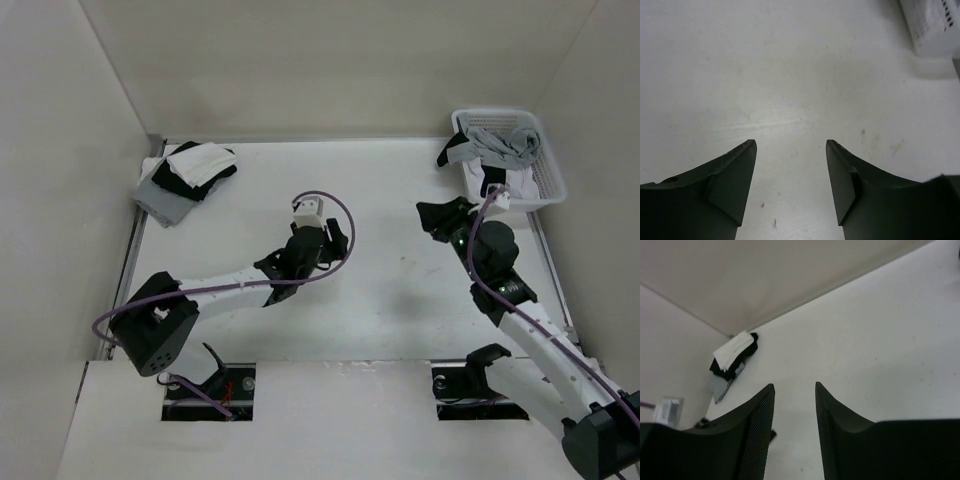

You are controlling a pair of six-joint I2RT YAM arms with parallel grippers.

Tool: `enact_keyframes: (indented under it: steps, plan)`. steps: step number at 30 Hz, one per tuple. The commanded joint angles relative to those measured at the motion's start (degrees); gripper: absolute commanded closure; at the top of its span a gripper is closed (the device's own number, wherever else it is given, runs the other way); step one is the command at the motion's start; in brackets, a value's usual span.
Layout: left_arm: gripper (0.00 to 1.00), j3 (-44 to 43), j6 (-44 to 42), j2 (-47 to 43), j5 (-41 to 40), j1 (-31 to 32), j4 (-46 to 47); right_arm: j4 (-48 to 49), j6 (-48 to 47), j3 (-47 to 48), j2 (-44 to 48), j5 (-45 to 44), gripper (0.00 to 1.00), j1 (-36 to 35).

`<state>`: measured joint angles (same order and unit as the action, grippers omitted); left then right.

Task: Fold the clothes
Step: Grab the tank top from the pile

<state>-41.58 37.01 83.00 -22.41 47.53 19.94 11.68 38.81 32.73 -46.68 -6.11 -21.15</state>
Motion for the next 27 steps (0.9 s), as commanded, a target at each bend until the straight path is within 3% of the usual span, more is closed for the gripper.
enact_keyframes:
  steps: [1,5,10,13,18,23,27]
  plan:
    - [0.43,1.0,-2.6,0.1,1.8,3.9,-1.0,-3.1,-3.2,7.8,-5.7,-2.5,0.56,4.3]
    - [0.43,0.5,-3.1,1.5,4.9,6.9,-0.6,-2.5,-3.7,12.3,-12.1,-2.2,0.62,10.9]
    - [0.47,2.3,-5.2,3.0,5.8,8.4,4.6,-2.0,-3.7,21.5,-22.3,0.3,0.95,19.7]
    - [0.52,4.8,-5.8,2.5,6.2,8.0,8.0,-2.5,-3.9,28.0,-30.0,0.4,1.00,25.1]
    - [0.57,8.6,-5.4,1.6,7.5,5.9,12.3,-3.4,-3.7,41.6,-47.0,0.2,1.00,32.3]
    - [0.56,10.2,-4.1,1.5,9.2,2.2,14.2,-10.8,-6.6,58.8,-63.6,-0.7,0.96,36.1]
    - [0.54,10.7,-2.7,2.0,11.1,0.2,15.5,-12.7,-7.8,67.6,-72.9,-0.9,0.77,38.1]
